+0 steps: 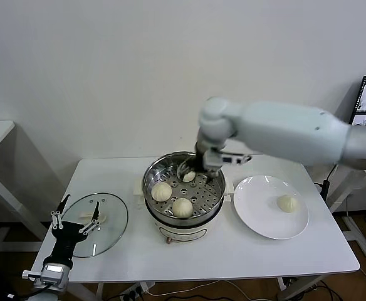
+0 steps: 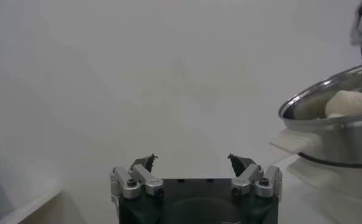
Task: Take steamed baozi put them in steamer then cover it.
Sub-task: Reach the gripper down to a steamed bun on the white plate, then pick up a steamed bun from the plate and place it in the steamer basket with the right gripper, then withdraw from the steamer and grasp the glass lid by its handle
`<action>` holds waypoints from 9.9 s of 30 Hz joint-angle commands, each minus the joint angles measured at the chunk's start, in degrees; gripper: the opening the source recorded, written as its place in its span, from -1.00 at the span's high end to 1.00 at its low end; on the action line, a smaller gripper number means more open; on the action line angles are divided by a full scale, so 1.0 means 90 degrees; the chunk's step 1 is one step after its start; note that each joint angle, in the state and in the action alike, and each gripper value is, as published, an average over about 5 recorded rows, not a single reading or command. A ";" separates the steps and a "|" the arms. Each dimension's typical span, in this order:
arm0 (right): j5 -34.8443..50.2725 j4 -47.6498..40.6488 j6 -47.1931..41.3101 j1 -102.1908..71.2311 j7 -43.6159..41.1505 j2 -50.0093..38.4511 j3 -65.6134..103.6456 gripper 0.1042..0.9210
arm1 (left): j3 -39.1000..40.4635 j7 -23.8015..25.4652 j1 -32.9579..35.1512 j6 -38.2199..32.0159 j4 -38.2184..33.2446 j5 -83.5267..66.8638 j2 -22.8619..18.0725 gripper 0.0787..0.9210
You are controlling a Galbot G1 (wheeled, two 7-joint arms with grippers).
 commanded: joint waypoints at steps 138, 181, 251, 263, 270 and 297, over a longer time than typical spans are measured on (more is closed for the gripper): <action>0.3034 -0.1425 -0.6561 -0.0890 -0.0060 0.0923 -0.0468 -0.39 | -0.0050 0.0038 -0.0126 -0.0028 -0.0066 -0.0101 0.0177 -0.77; 0.3999 -0.0121 -0.5725 -0.2877 0.0778 -0.2849 0.4889 -0.76 | -0.0108 -0.0020 -0.0280 0.0409 -0.0104 -0.0105 0.0150 -0.77; 0.3267 0.2429 -0.0597 -1.3903 0.7589 0.1712 1.1725 -0.76 | -0.0629 -0.2723 -0.1757 -0.2004 0.4088 0.8514 0.0256 -0.77; 0.3191 0.2327 -0.0574 -1.3924 0.7572 0.1672 1.1738 -0.76 | -0.0472 -0.2692 -0.2326 -0.1787 0.4427 0.8518 0.0271 -0.77; 0.3160 0.2268 -0.0563 -1.3921 0.7557 0.1666 1.1743 -0.76 | -0.0442 -0.2683 -0.2587 -0.1742 0.4700 0.8516 0.0281 -0.77; 0.2984 0.1993 -0.0386 -1.3895 0.7494 0.1708 1.1706 -0.76 | -0.0381 -0.2906 -0.2675 -0.1920 0.5069 0.8684 0.0229 0.33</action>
